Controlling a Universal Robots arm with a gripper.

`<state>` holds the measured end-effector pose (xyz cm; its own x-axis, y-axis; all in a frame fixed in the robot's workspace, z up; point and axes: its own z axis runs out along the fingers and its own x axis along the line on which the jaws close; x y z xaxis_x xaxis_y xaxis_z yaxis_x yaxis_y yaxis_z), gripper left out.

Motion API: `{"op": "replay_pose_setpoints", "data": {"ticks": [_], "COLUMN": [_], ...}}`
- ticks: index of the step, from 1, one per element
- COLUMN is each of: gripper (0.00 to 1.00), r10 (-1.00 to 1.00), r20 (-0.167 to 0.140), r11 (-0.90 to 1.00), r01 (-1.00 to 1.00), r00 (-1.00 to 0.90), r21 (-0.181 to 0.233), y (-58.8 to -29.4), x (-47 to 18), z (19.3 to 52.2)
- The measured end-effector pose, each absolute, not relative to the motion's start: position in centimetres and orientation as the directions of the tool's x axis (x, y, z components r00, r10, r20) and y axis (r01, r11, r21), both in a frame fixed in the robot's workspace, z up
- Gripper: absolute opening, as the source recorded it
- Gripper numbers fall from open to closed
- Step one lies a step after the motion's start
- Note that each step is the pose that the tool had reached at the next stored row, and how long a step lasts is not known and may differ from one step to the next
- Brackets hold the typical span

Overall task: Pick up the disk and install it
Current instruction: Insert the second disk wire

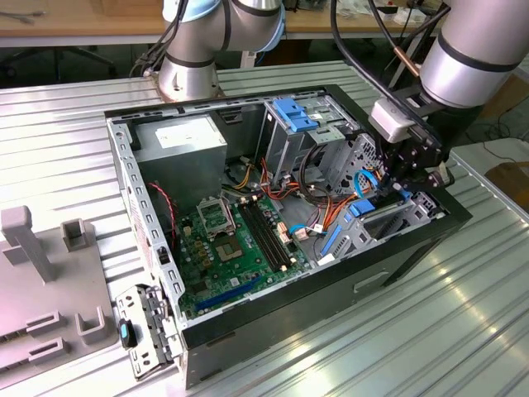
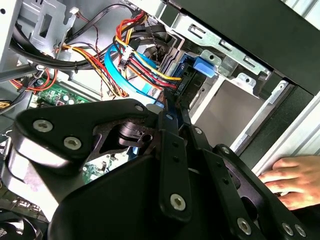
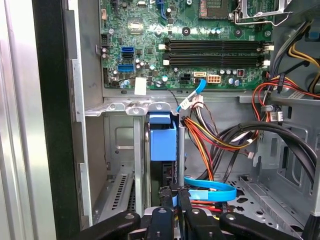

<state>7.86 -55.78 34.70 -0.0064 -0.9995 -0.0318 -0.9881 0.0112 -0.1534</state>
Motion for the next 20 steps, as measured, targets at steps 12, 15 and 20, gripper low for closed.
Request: {"op": "replay_pose_setpoints", "data": {"ticks": [12, 15, 20], "gripper": [0.16, 0.16, 0.16], "r10": [-0.999, -0.999, -0.999], "r20": [-0.041, -0.043, -0.044], "r11": [0.013, 0.013, 0.013], "r01": [-0.988, -0.988, -0.988], "r00": [-0.006, -0.006, -0.006], "r21": [-0.153, -0.153, -0.153], "y": [-55.79, -55.78, -55.79], "x": [7.86, 7.86, 7.86], "z": [34.29, 34.15, 33.99]}}
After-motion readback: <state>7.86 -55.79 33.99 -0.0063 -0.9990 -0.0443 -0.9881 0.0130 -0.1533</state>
